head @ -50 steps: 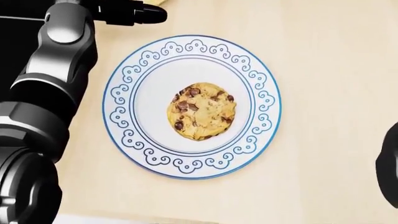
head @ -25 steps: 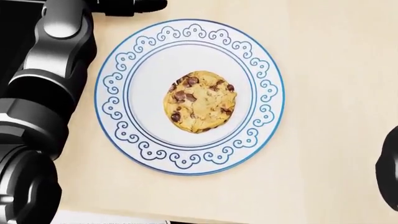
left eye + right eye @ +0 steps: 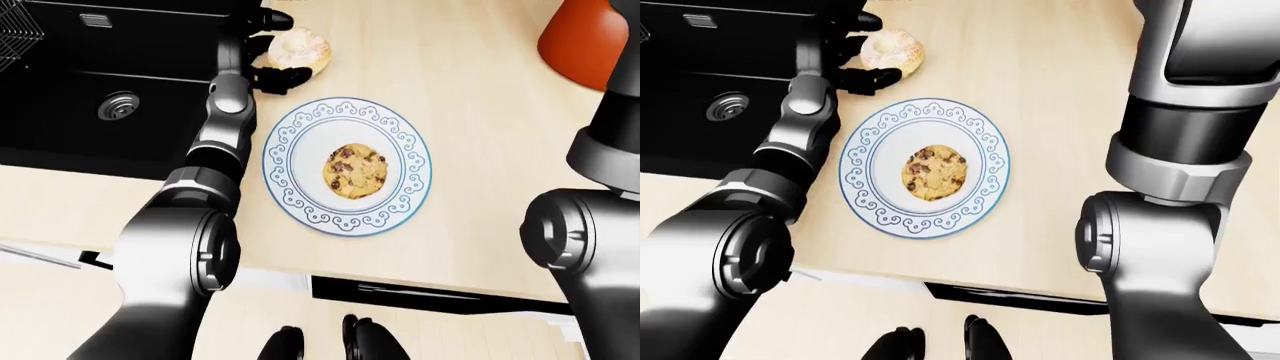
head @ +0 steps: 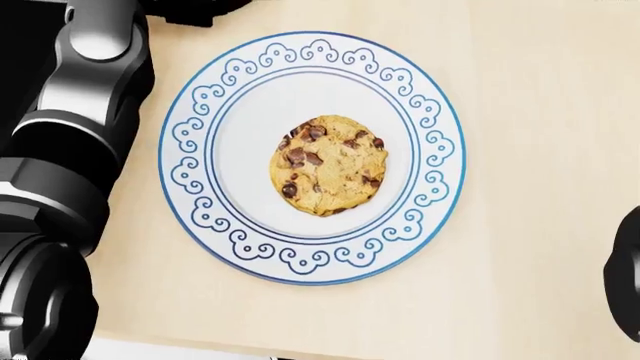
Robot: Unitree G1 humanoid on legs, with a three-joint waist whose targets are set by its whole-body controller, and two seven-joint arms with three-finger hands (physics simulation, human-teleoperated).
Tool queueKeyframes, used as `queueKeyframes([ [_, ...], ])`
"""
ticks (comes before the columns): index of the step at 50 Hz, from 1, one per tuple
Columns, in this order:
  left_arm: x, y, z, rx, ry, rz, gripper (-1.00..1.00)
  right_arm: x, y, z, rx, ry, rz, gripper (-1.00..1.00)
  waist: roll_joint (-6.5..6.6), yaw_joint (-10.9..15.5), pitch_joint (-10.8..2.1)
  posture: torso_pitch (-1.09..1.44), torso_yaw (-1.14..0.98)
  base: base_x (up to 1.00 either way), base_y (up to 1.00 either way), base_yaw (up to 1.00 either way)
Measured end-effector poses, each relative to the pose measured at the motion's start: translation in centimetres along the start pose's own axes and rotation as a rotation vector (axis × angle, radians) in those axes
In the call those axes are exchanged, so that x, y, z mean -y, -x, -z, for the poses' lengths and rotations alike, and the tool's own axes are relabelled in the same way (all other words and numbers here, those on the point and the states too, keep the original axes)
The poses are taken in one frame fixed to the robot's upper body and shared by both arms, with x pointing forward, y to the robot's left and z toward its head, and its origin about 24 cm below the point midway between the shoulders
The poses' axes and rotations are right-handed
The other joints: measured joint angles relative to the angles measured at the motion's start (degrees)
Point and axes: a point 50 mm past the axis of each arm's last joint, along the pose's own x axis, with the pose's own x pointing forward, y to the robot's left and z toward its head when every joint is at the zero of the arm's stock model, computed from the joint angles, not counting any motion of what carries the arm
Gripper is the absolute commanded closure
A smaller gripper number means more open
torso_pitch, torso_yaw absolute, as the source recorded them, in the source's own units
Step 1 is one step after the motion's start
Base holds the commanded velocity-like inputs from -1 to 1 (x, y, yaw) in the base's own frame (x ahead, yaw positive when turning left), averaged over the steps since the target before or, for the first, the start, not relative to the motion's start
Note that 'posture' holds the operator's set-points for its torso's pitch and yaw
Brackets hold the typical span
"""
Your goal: Place the pastries on the plates.
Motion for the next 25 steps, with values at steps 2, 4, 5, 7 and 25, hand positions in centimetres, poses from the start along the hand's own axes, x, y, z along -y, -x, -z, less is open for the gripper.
queueKeyframes([
  [2, 0.0, 0.0, -0.1, -0.002, -0.002, 0.001, 0.4, 0.0, 0.0, 0.0, 0.001, 0.0, 0.0, -1.0, 0.0, 0.0, 0.04, 0.51, 0.0, 0.0, 0.0, 0.0],
  [4, -0.1, -0.1, -0.1, -0.006, -0.002, 0.002, 0.5, -0.1, 0.0, 0.0, 0.004, 0.004, 0.0, -1.0, -0.01, -0.1, 0.09, 0.51, 0.0, 0.0, 0.0, 0.0],
  [5, -0.1, -0.1, -0.2, -0.007, -0.002, 0.002, 0.53, -0.1, 0.0, 0.0, 0.005, 0.005, -0.001, -1.0, -0.02, -0.1, 0.15, 0.51, 0.0, 0.0, 0.0, 0.0],
  [7, -0.2, -0.2, -0.3, -0.007, -0.004, 0.003, 0.8, -0.2, 0.0, 0.0, 0.004, 0.004, -0.002, -1.0, -0.01, -0.1, 0.3, 0.51, 0.0, 0.0, 0.0, 0.0],
  [25, -0.9, -0.6, -1.6, 0.022, 0.019, -0.009, 1.0, -0.1, 0.2, 0.0, 0.008, 0.008, 0.0, -1.0, -0.25, 0.0, 1.4, 0.49, 0.0, 0.0, 0.0, 0.0],
])
